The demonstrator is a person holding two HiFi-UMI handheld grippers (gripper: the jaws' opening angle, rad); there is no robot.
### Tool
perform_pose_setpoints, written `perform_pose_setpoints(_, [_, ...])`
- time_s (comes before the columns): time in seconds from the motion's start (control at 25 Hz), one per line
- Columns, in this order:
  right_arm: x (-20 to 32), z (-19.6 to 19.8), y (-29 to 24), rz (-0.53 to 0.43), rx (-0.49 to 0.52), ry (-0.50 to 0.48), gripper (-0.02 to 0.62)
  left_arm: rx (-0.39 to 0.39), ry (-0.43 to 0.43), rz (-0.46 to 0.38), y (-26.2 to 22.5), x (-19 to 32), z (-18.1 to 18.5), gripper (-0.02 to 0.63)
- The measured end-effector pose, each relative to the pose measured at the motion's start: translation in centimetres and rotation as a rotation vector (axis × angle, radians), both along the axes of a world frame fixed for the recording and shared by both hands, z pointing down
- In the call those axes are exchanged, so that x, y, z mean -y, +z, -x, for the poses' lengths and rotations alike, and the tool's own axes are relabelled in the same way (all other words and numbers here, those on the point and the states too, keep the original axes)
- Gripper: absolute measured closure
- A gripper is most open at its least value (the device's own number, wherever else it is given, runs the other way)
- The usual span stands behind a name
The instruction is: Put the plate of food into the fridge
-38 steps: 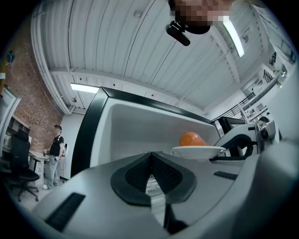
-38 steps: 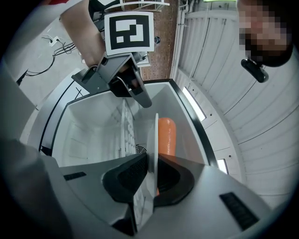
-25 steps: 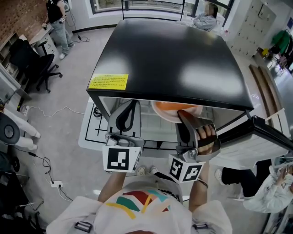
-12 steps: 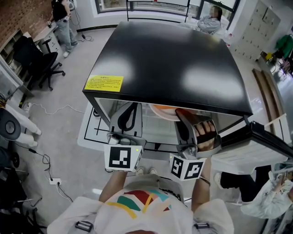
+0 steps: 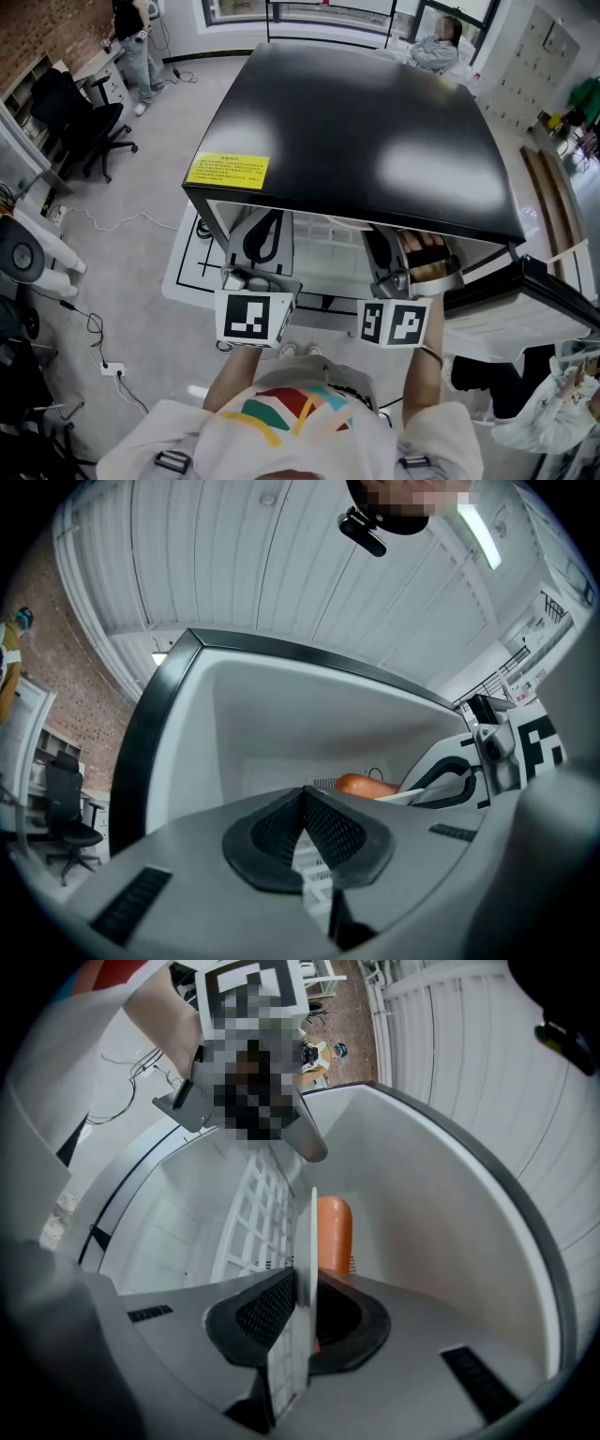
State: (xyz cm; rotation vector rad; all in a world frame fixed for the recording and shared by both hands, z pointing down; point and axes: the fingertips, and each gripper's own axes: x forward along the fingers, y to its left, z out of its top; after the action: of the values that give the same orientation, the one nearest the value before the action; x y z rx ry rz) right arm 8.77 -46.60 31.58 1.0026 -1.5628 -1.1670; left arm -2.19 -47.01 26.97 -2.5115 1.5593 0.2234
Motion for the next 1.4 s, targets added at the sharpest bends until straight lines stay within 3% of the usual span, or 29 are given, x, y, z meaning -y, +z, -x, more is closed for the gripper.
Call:
perform_pose_setpoints(0.6, [1.8, 1.0, 2.2, 0.213, -0.099, -0.04, 0.558, -0.005, 0.033, 0.023, 0.9, 0.1, 0.3, 0.6])
perform_pose_setpoints(0.96, [2.2, 0.8, 2.5, 0.225, -0.128, -0.022, 0.558, 0.004, 0.05, 0.04, 1.8, 0.3, -0.1, 0.6])
perform_pose_setpoints(1.16, [2.3, 0.8, 2.1, 0.261, -0.016, -0.02, 0.555, 0.001, 0.045, 0.042, 1.8, 0.4, -0.1, 0.6])
perform_pose_setpoints(1.28, [2.6, 0.6, 1.6, 0.309, 0.08, 0.014, 0.486, -0.003, 0.039, 0.042, 1.8, 0.4, -0.1, 0.6])
perform_pose_setpoints(1.4, [2.5, 0.4, 1.7, 0.355, 0.089, 0.028, 0.472, -0.011, 0.041, 0.038, 1.5, 0.4, -0.2, 0.6])
